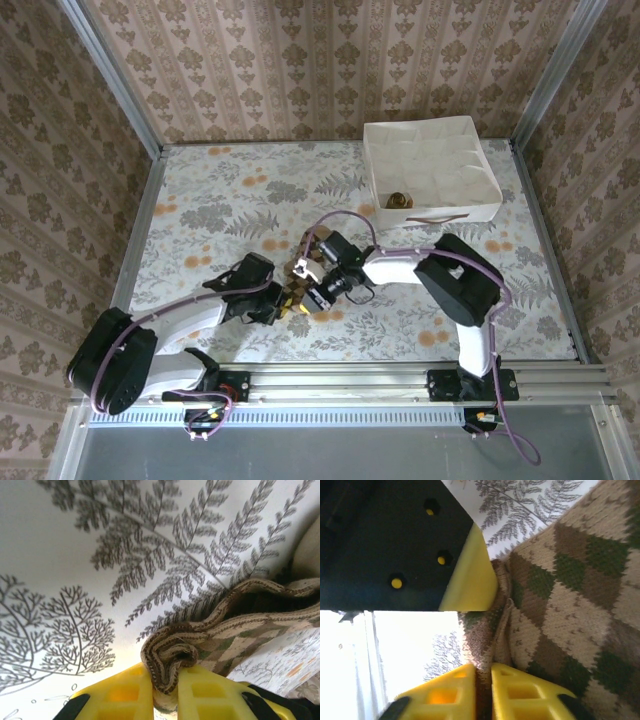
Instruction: Roll the socks
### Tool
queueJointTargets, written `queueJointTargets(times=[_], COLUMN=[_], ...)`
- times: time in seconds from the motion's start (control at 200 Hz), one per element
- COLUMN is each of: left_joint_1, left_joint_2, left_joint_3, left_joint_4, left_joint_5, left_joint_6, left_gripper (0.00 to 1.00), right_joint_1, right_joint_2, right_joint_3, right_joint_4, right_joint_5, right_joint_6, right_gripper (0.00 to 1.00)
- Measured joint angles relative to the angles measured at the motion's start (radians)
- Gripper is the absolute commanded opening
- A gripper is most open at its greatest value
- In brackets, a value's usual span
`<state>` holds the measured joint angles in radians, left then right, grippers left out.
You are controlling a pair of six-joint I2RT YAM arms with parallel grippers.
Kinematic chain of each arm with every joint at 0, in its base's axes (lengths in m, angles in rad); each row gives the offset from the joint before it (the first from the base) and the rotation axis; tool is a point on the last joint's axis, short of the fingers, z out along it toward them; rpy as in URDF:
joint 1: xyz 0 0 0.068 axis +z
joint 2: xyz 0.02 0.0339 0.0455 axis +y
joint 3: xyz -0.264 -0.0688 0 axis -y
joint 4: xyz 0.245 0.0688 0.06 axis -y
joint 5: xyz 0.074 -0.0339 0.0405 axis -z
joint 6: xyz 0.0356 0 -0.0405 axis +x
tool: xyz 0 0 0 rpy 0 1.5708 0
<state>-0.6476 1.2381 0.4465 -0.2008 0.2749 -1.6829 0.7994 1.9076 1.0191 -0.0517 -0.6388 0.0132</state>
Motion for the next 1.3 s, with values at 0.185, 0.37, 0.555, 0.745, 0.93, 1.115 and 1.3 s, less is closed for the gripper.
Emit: queueJointTargets(times=[0.185,0.37,0.555,0.745,0.93,1.115,1.3], left_joint_1=[0.014,0.037,0.048,0.054,0.056,0.074,0.093], left_joint_2=[-0.003,-0.002,0.018,0.026,0.023,-0.029,-0.136], left_joint_3=[0.002,0.005,0.024,0.033,0.034,0.035,0.033], left_joint_4=[-0.016,-0.033,-0.055,-0.066,-0.074,-0.154,-0.249], left_joint_5=[0.024,0.051,0.071,0.078,0.076,0.040,-0.005], left_joint_6=[-0.007,-0.006,0.001,0.007,0.018,0.041,0.043], left_gripper=[0.14,0.14,0.14,0.14,0.17,0.43,0.54], right_joint_1=[0.105,0.243,0.330,0.361,0.364,0.359,0.314], right_joint_2=[-0.247,-0.286,-0.212,-0.128,-0.070,-0.063,-0.061], right_joint_3=[-0.233,-0.229,-0.194,-0.135,-0.084,-0.054,-0.012], right_joint_4=[0.130,0.140,0.143,0.151,0.139,0.111,0.058], right_joint_5=[0.279,0.516,0.717,0.852,0.928,0.904,0.734], right_joint_6=[-0.159,-0.388,-0.568,-0.679,-0.692,-0.624,-0.535], right_gripper=[0.40,0.41,0.42,0.36,0.04,0.00,0.00])
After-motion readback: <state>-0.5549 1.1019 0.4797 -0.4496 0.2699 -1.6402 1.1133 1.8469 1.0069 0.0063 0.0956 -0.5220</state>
